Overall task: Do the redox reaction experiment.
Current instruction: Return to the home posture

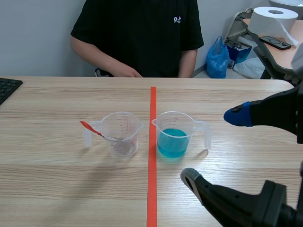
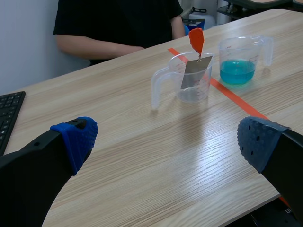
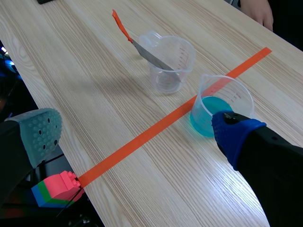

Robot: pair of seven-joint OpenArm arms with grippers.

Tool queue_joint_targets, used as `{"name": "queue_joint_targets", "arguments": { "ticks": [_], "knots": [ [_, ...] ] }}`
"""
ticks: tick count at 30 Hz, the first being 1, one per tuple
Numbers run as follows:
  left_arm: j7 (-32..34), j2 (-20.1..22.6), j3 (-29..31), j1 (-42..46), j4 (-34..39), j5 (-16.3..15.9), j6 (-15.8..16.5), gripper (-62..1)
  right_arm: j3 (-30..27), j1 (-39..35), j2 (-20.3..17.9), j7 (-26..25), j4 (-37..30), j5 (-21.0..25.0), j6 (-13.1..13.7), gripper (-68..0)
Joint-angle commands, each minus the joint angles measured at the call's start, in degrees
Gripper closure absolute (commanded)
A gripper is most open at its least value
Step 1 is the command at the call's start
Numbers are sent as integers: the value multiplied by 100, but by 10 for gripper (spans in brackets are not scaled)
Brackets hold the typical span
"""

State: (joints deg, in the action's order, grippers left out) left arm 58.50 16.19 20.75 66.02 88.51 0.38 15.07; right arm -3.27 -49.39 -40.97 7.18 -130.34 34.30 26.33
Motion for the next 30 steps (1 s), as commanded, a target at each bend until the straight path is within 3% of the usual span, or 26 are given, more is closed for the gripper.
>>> {"name": "queue_joint_targets", "arguments": {
  "ticks": [1, 5, 11, 17, 30],
  "knots": [
    [-9, -26, 15, 48, 70, -87, -13, -623, -11, 68, -28, -66, -11, 35, 0, -679],
    [0, -15, 15, -20, 79, -234, -11, -615, -11, 68, -28, -63, -11, 35, 0, -679],
    [-2, -11, 15, -240, 83, -232, 22, -606, -11, 68, -28, -63, -11, 20, 0, -679],
    [-297, -7, 15, -243, 293, -229, 293, -606, -11, 68, -28, -63, -11, 20, 0, -679],
    [-437, 22, 125, -240, 761, -234, 315, -606, -11, 68, -28, -63, -11, 20, 0, -679]
  ]
}}
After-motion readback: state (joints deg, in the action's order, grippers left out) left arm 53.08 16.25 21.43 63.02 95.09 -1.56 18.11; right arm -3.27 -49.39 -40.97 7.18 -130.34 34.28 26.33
